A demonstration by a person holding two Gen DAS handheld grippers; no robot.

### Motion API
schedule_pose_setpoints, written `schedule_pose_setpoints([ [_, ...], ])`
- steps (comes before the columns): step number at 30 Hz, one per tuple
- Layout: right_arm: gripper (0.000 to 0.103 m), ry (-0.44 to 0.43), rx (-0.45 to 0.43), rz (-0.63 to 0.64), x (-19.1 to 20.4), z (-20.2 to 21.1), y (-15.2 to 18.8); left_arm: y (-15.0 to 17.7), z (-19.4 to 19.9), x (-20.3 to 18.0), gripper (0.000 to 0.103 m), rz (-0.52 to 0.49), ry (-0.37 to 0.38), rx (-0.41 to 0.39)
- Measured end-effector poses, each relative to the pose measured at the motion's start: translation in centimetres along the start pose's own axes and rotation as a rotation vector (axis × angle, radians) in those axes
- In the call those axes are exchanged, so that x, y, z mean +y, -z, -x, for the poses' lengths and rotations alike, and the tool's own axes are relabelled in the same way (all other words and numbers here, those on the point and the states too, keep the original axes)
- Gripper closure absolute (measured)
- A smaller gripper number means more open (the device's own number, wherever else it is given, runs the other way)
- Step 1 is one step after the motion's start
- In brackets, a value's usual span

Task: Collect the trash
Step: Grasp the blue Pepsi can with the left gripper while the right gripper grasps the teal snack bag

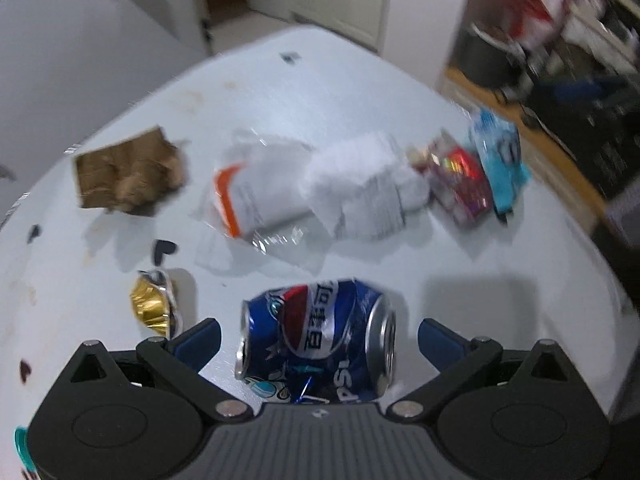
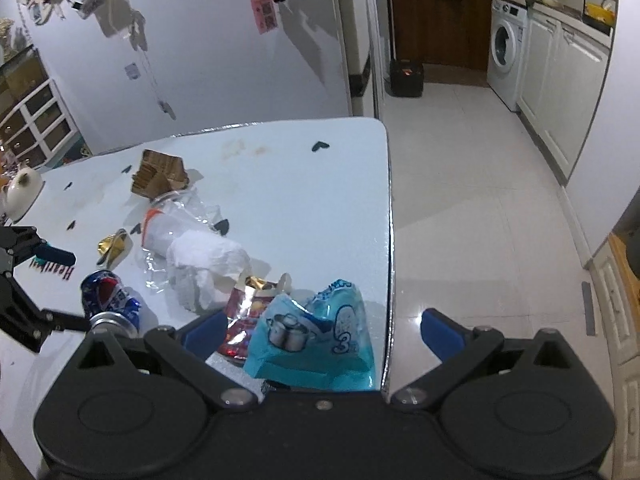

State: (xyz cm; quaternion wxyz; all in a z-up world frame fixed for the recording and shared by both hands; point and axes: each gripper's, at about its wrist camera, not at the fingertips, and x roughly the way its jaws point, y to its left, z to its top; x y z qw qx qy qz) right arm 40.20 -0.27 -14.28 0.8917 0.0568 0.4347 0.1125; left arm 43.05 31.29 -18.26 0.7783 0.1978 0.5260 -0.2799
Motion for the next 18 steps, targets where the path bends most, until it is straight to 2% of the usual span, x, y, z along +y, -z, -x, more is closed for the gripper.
schedule_pose_setpoints([
  [6,0.000,0.000,0.048,-0.032,0.4,-3.4,-0.1,-0.2,-1.6,0.7,0.000,-0.023,0.021,0.043],
  [13,0.000,-0.039,0.103,0.055,1.0,-7.0,-0.4,0.0,-2.3,1.5,0.001,0.018,0.028,0.035],
  [18,0.000,-0.048,0.137,0.096,0.6,-8.5,-0.3,0.3,-2.6,1.9,0.006,0.047,0.038,0.039],
])
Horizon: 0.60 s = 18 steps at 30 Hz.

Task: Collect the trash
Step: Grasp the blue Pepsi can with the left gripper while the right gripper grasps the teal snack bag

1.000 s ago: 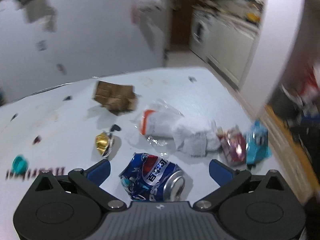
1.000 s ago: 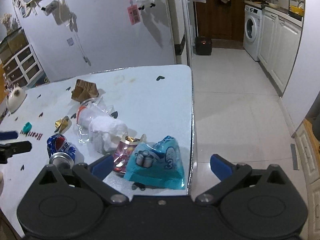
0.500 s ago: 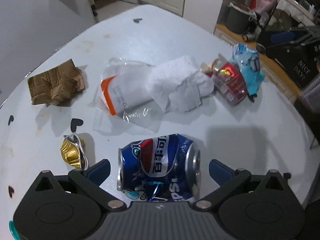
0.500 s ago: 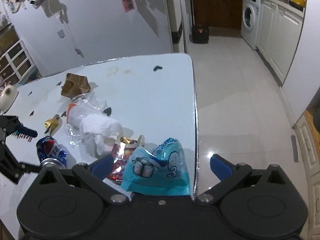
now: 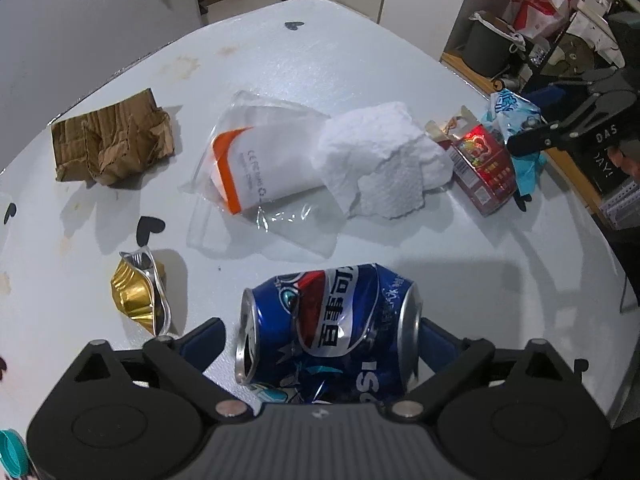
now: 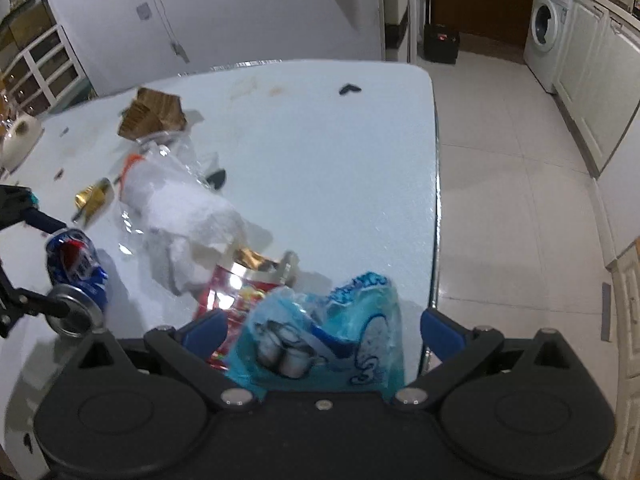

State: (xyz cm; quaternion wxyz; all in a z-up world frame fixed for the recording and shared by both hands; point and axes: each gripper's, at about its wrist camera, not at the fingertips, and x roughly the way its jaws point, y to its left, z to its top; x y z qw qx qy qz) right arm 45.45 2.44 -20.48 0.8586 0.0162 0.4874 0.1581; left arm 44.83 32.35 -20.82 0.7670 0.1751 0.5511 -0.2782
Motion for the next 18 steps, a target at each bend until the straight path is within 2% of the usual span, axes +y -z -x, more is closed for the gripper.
schedule_pose_setpoints([
  [1,0.001,-0.002,0.009,-0.011,-0.3,-0.3,0.1,0.0,0.0,0.0,0.007,0.004,-0.001,-0.001],
  [3,0.011,-0.017,0.025,-0.043,-0.8,-0.6,0.3,0.0,0.0,0.0,0.007,0.010,-0.006,-0.007],
  [5,0.016,-0.038,0.021,-0.063,-0.9,-0.5,0.5,-0.2,-0.1,-0.1,0.008,0.009,-0.003,-0.009],
  [10,0.032,-0.036,0.015,-0.052,-0.1,0.4,1.1,-0.6,-0.3,-1.0,0.014,-0.009,-0.014,-0.021],
  [13,0.036,-0.032,0.017,-0.039,0.6,1.0,1.5,-0.5,-0.1,-1.5,0.016,-0.010,-0.021,-0.034],
  [18,0.040,-0.035,0.021,-0.031,1.6,1.9,2.3,0.4,0.7,-2.3,0.020,0.057,-0.052,-0.065],
])
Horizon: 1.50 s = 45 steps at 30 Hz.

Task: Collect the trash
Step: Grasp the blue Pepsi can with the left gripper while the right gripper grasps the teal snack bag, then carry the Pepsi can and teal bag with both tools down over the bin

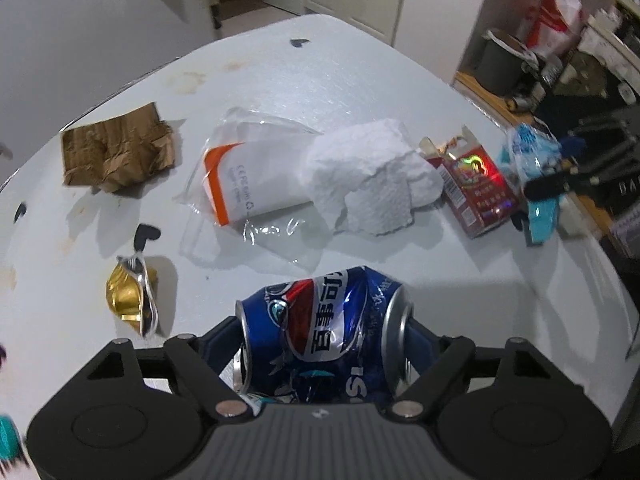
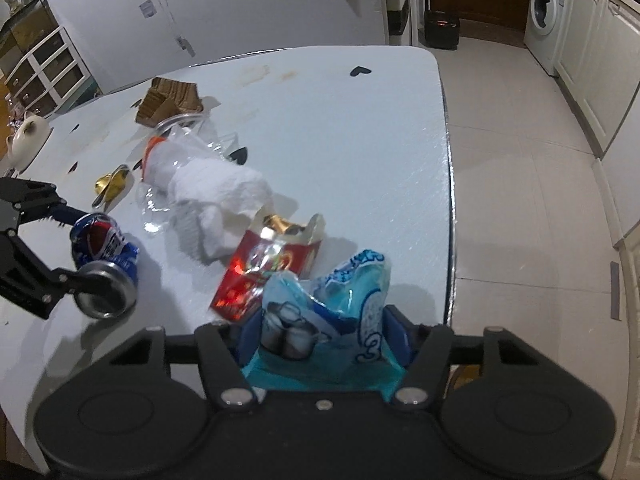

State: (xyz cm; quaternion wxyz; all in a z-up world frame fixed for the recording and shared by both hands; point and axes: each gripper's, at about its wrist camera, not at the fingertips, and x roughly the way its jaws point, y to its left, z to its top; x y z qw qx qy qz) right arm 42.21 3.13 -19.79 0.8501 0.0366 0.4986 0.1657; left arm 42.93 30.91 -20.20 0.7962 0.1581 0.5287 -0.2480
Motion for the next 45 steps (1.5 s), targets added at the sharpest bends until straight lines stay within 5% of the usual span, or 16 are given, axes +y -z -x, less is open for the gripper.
schedule_pose_setpoints([
  [10,0.042,-0.003,-0.017,-0.006,1.3,1.5,1.3,2.9,2.3,-1.7,0.023,0.233,-0.033,-0.075],
  [21,0.044,-0.009,-0.080,0.018,2.7,4.4,1.9,3.9,6.6,-4.0,0.024,0.459,-0.159,-0.200],
  [36,0.044,-0.017,-0.204,0.060,4.1,9.6,2.0,3.6,10.3,-8.7,0.024,0.578,-0.287,-0.285],
  [45,0.044,-0.028,-0.221,0.044,1.7,11.1,3.2,1.8,10.6,-13.1,0.024,0.562,-0.311,-0.306],
])
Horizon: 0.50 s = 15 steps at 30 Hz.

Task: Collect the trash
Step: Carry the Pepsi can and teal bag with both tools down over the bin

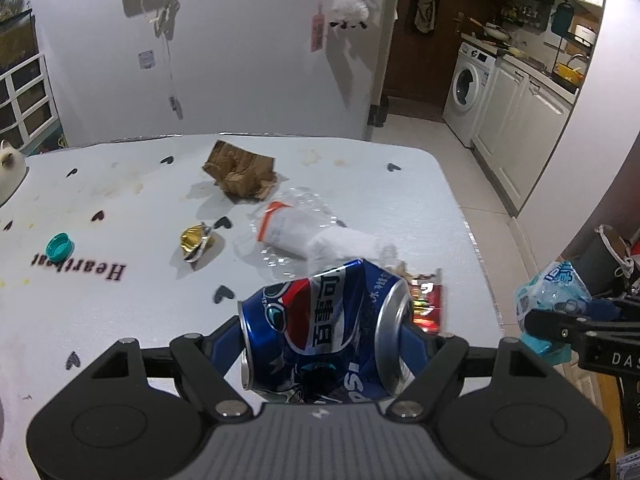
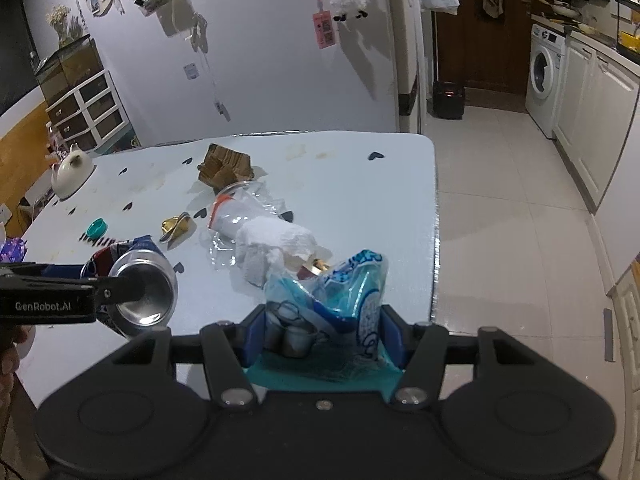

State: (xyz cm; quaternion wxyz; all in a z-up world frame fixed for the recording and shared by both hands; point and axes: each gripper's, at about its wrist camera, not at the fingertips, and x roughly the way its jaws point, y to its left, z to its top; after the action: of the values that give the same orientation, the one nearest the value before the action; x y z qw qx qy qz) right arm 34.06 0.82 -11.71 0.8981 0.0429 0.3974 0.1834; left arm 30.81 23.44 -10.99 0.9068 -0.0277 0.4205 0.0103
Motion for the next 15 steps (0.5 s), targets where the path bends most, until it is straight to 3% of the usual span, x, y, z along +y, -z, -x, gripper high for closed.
schedule_pose_setpoints([
  [15,0.043,0.002,-0.019,-0.003,-10.8,4.7,1.3,0.8,0.1,-12.9,0.024,0.010,-0.005,-0.008],
])
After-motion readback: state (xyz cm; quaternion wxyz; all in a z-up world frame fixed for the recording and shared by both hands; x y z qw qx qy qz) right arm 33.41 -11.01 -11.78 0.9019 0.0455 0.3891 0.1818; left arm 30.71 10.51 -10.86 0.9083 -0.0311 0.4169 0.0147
